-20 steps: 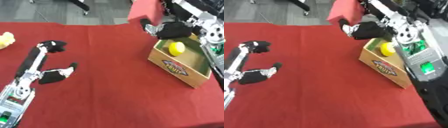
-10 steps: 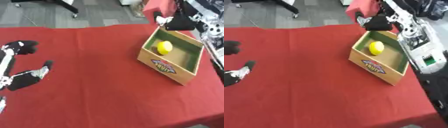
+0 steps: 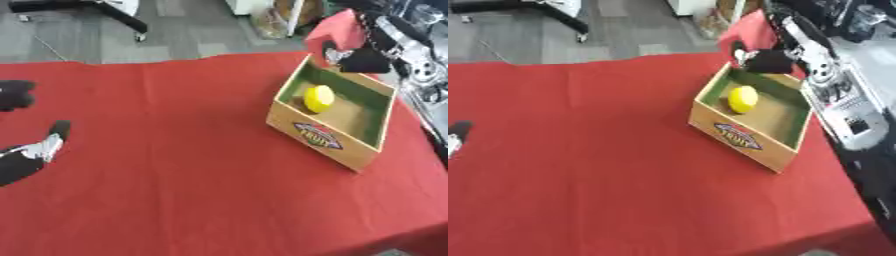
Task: Pick up the objects with one hand, pass them to the other hand, and then place them into the box on the other side of the table.
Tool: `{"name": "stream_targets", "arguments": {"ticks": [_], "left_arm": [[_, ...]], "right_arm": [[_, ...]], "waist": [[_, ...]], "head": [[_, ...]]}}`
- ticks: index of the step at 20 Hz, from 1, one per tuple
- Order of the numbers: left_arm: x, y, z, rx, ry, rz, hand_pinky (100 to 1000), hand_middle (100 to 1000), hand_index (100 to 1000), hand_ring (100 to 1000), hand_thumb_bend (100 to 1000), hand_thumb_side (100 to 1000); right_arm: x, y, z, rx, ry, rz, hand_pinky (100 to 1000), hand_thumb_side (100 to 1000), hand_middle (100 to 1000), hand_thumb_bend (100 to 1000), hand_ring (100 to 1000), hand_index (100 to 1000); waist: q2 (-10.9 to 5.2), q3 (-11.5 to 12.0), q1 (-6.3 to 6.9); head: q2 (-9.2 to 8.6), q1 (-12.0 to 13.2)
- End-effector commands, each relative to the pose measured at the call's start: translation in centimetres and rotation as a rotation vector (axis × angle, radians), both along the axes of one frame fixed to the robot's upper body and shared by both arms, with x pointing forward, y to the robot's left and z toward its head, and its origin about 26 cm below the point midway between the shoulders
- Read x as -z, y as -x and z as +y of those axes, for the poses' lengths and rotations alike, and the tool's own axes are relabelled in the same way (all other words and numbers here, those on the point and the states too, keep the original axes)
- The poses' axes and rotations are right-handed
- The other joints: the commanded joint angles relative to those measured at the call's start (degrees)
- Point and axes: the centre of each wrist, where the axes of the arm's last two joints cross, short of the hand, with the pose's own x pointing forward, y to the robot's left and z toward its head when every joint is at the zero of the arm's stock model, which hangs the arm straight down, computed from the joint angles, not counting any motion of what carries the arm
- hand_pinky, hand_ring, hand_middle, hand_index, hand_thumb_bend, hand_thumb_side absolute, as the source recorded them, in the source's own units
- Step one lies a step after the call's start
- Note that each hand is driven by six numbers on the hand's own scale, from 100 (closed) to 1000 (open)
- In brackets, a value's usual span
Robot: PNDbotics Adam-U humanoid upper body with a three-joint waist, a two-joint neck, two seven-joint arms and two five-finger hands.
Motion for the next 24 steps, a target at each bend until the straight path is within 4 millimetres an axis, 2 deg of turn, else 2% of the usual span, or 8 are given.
{"name": "stream_targets", "arguments": {"ticks": [1, 9, 10, 11, 14, 15, 17, 24], "left_arm": [[-1.3, 0.4, 0.7, -0.024, 0.007, -0.052, 766, 602, 768, 677, 409, 277], [-1.7, 0.5, 1.1, -0.049, 0.036, -0.076, 766, 598, 766, 674, 397, 288], [-1.8, 0.6, 1.2, -0.051, 0.038, -0.080, 766, 597, 765, 674, 395, 294], [-1.8, 0.6, 1.3, -0.054, 0.041, -0.083, 766, 597, 765, 674, 395, 294], [-1.9, 0.7, 1.5, -0.064, 0.047, -0.088, 767, 598, 766, 674, 402, 310], [-1.9, 0.7, 1.5, -0.067, 0.050, -0.090, 767, 599, 767, 674, 403, 313], [-1.9, 0.7, 1.7, -0.073, 0.055, -0.092, 769, 598, 767, 674, 405, 317], [-1.8, 0.7, 1.8, -0.085, 0.062, -0.090, 775, 599, 768, 675, 408, 323]], "right_arm": [[-0.5, -0.1, -1.8, 0.053, 0.033, -0.007, 851, 218, 661, 100, 715, 640], [1.9, -0.8, -3.6, 0.099, 0.060, 0.057, 857, 251, 693, 100, 742, 672], [2.0, -0.8, -3.7, 0.094, 0.064, 0.060, 860, 268, 724, 100, 752, 719], [2.1, -0.8, -3.8, 0.089, 0.070, 0.063, 860, 268, 724, 100, 752, 719], [2.5, -0.9, -4.1, 0.079, 0.087, 0.078, 876, 284, 811, 100, 803, 843], [2.6, -0.9, -4.2, 0.078, 0.092, 0.083, 882, 262, 828, 100, 818, 863], [2.8, -1.0, -4.4, 0.083, 0.096, 0.087, 891, 100, 843, 100, 837, 864], [3.4, -1.5, -5.0, 0.117, 0.104, 0.087, 907, 137, 872, 100, 865, 901]], "waist": [[-0.78, 0.0, 0.08], [-0.73, 0.0, 0.12], [-0.71, 0.1, 0.14], [-0.70, 0.1, 0.15], [-0.70, 0.1, 0.15], [-0.71, 0.1, 0.15], [-0.75, 0.1, 0.15], [-0.66, 0.2, 0.13]], "head": [[-0.83, -0.3], [-0.67, 0.6], [-0.65, 0.7], [-0.65, 0.7], [-0.66, 0.7], [-0.65, 0.7], [-0.61, 0.8], [-0.58, 1.0]]}}
